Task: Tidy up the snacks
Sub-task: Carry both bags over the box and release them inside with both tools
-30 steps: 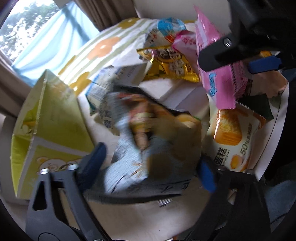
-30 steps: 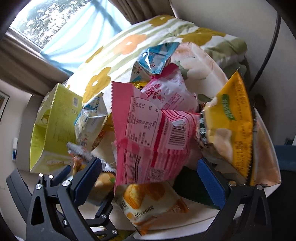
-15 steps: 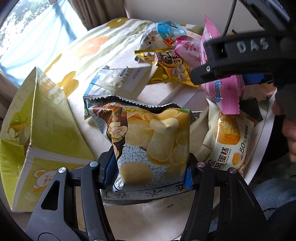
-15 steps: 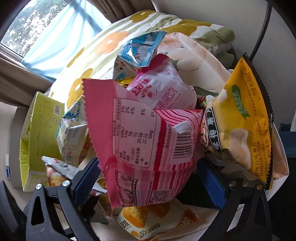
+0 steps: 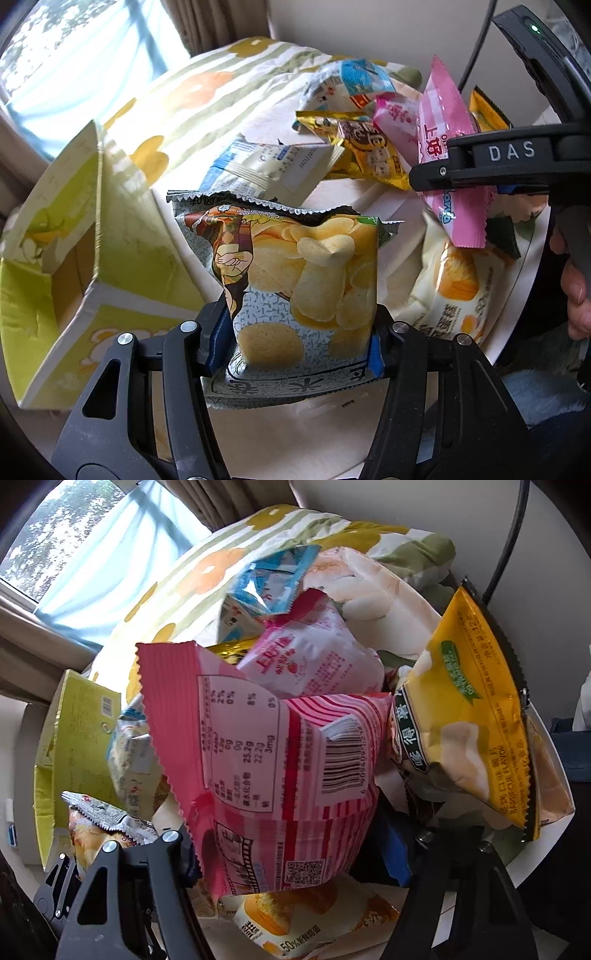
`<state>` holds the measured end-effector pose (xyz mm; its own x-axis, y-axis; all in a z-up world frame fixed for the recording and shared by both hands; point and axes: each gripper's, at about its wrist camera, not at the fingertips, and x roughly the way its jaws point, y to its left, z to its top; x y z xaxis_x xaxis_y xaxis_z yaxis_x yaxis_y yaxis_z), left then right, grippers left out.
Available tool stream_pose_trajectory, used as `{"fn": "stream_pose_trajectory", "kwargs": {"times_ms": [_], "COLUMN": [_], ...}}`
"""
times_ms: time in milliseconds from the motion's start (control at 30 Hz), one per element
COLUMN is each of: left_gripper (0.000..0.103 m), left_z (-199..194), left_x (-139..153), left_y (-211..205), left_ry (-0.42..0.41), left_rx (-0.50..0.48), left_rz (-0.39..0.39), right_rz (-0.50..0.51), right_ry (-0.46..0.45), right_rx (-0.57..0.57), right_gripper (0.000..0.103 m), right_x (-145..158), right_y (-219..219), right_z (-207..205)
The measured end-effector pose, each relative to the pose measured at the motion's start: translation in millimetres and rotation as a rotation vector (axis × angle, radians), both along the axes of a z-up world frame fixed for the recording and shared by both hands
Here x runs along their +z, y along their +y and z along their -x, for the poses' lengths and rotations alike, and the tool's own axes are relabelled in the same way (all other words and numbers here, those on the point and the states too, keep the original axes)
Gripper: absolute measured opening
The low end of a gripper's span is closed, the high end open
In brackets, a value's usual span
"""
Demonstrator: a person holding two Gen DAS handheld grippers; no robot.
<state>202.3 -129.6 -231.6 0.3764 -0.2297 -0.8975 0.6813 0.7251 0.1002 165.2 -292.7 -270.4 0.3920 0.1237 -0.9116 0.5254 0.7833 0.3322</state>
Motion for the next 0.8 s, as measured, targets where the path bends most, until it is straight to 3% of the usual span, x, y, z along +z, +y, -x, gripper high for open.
{"fn": "stream_pose_trajectory", "kwargs": {"times_ms": [167,400,567,800], "left_gripper": [0.053,0.053,0.053,0.053], "left_z": [9.2,15.9,9.6,-21.8], "left_x": [19.7,60.6,92.8,137.0], "left_y": [1.0,13.1,37.0,95.3], "left_ry": [-0.042,-0.070,-0.096,-0.164], "left_rx": [0.054,0.181,0.283,0.401], "left_rz": [0.010,0.092,0.158,0.231], "right_rz": [-0.012,0.011,0.056,0.112], "right_ry": [-0.061,-0.148,-0.199,-0.290], "right_rx": [0.057,0.184,0.280,0.407], "right_gripper": [0.070,0.070,0.070,0.070], "right_x": [17.4,53.2,79.6,119.4], "right_y": [0.7,1.7,8.0,51.8], "right_z": [4.2,4.0,-2.4,-31.3]}}
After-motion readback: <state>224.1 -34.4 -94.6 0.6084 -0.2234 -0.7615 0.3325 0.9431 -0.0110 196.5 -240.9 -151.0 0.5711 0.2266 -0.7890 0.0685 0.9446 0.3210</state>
